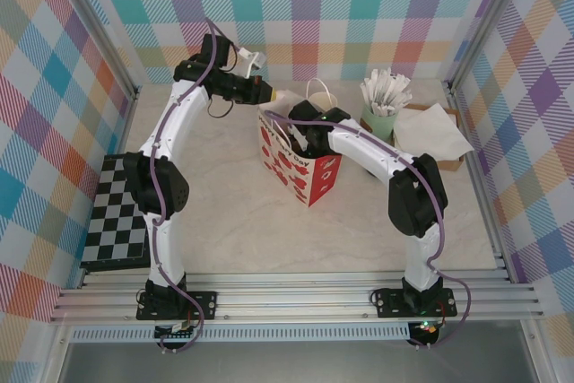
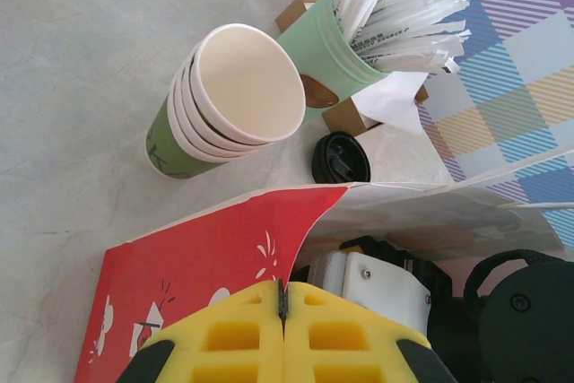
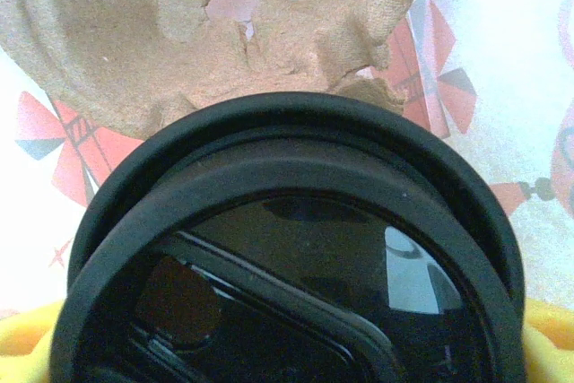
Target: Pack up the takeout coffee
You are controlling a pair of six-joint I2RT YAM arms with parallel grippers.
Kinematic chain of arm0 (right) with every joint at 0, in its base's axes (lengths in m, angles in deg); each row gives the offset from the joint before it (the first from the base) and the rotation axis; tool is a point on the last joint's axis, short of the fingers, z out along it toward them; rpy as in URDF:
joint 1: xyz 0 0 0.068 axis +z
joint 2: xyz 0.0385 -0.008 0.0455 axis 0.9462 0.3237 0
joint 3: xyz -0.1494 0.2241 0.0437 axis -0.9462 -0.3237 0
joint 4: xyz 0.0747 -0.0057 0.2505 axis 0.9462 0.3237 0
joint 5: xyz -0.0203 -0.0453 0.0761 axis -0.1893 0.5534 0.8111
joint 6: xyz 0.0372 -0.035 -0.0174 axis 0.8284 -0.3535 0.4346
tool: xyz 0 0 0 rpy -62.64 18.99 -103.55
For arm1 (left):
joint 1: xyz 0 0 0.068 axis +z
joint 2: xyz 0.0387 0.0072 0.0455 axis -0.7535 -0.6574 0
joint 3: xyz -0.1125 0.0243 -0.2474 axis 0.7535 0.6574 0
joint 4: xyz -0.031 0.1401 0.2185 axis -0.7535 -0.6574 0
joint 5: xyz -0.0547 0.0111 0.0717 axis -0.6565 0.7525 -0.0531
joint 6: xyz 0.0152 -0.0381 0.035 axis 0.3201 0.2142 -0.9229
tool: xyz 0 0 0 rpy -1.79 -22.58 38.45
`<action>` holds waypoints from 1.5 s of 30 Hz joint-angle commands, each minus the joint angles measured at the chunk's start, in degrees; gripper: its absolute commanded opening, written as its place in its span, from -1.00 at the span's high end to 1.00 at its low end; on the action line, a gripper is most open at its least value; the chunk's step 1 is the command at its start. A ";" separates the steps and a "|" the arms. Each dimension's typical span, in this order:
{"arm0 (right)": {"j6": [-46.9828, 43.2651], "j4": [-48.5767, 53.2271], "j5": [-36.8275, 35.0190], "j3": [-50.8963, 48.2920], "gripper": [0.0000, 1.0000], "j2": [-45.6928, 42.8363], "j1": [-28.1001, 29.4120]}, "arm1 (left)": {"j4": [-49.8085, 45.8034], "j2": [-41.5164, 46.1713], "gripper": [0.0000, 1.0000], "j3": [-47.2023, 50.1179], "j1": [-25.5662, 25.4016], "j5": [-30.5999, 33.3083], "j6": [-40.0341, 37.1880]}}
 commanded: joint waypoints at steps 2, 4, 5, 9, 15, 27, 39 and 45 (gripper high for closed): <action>2.71 8.69 4.53 -0.43 -0.19 7.31 -0.29 | 1.07 0.39 1.00 0.25 1.02 -1.48 -0.05; 2.89 8.94 4.84 2.81 -0.20 7.16 -0.29 | 0.89 0.83 1.00 0.58 0.94 -1.45 -0.33; 2.95 8.98 4.83 4.09 -0.21 7.07 -0.34 | 0.83 1.07 1.00 0.76 0.95 -1.48 -0.52; 2.76 10.04 3.25 8.36 -0.21 6.71 -0.29 | 1.57 2.11 1.00 1.79 0.95 0.01 -0.58; 1.79 8.45 3.84 9.35 -0.19 3.41 -0.29 | 3.59 3.19 1.00 1.95 0.90 3.06 0.08; -1.68 0.09 2.41 -0.84 -0.20 -1.97 -0.21 | 11.58 9.92 1.00 7.77 -0.29 6.89 2.94; -1.69 -1.63 5.09 -2.09 -0.33 -5.94 -0.05 | 12.19 11.92 1.00 10.53 -2.36 7.12 -0.17; -1.73 -2.08 4.71 -2.08 -0.48 -5.66 -0.03 | 11.90 11.67 1.00 10.34 -2.48 8.19 -0.62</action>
